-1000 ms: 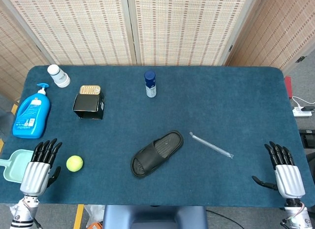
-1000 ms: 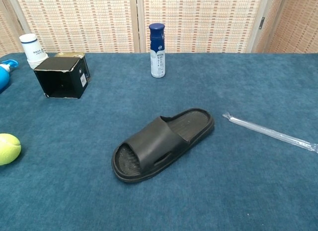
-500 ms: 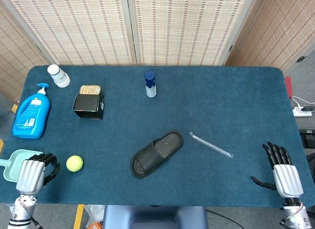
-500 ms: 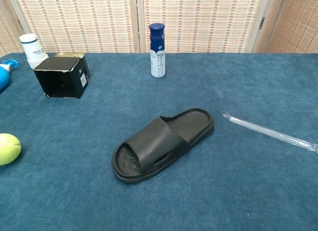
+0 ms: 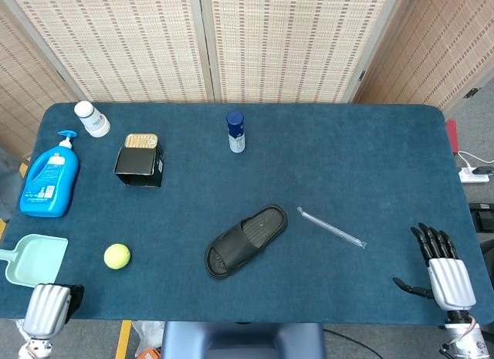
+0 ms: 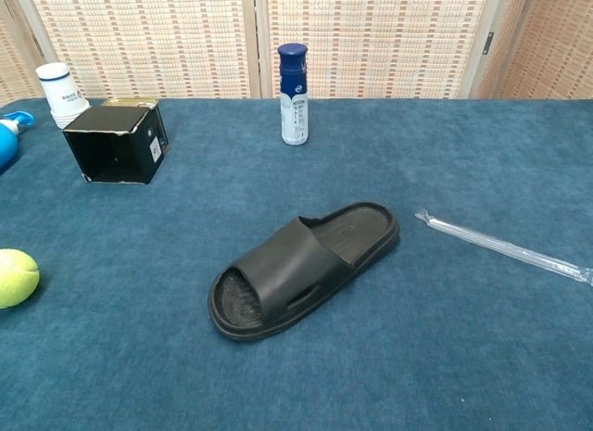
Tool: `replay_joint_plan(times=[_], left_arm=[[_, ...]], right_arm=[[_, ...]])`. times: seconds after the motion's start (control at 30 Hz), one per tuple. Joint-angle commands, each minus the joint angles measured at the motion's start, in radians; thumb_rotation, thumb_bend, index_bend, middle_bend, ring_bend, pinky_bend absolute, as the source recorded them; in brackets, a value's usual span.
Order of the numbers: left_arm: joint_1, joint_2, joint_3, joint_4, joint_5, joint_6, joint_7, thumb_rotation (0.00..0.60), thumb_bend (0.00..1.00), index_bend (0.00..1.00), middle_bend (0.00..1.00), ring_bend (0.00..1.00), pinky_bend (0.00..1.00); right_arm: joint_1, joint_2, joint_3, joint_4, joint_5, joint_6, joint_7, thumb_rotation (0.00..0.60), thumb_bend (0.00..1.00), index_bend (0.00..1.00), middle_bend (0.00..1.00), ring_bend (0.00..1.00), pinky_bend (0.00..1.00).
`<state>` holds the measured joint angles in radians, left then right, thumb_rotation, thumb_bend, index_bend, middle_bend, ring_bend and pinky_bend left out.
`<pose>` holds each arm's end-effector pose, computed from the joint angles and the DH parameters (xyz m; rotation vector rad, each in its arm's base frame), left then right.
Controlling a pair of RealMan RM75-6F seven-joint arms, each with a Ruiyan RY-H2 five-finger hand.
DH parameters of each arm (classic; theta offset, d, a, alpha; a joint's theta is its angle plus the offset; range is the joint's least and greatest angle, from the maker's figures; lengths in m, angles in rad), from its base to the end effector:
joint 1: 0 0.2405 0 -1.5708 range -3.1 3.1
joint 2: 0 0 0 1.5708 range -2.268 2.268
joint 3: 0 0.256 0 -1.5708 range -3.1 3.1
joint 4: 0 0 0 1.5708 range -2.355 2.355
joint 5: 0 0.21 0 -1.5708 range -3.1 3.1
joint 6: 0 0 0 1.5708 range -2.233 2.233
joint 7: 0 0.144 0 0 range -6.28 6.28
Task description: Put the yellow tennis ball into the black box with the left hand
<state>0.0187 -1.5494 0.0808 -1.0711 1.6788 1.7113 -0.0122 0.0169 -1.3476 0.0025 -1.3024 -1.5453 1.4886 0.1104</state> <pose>-0.3397 0.1209 0.0628 -1.4863 -0.7498 -0.9426 -0.3550 -0.1500 0.1037 1.3890 -0.9841 0.8703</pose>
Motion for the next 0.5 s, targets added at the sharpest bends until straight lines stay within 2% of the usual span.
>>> replay_joint_plan(times=[0.03, 0.33, 0.5], left_arm=[[0.029, -0.122, 0.017, 0.171, 0.01, 0.018, -0.071, 0.6, 0.66, 1.0, 1.0, 1.0, 1.0], [-0.004, -0.273, -0.005, 0.407, 0.012, 0.006, -0.186, 0.6, 0.66, 1.0, 1.0, 1.0, 1.0], [-0.024, -0.324, -0.013, 0.501, 0.001, -0.022, -0.238, 0.6, 0.66, 1.0, 1.0, 1.0, 1.0]], right_arm=[[0.0, -0.001, -0.001, 0.0, -0.002, 0.0, -0.001, 0.57, 0.0, 0.0, 0.0, 0.0, 0.0], [0.0, -0.001, 0.0, 0.006, 0.001, 0.0, 0.01, 0.57, 0.0, 0.0, 0.0, 0.0, 0.0], [0.002, -0.003, -0.002, 0.004, -0.001, -0.004, -0.003, 0.57, 0.0, 0.0, 0.0, 0.0, 0.0]])
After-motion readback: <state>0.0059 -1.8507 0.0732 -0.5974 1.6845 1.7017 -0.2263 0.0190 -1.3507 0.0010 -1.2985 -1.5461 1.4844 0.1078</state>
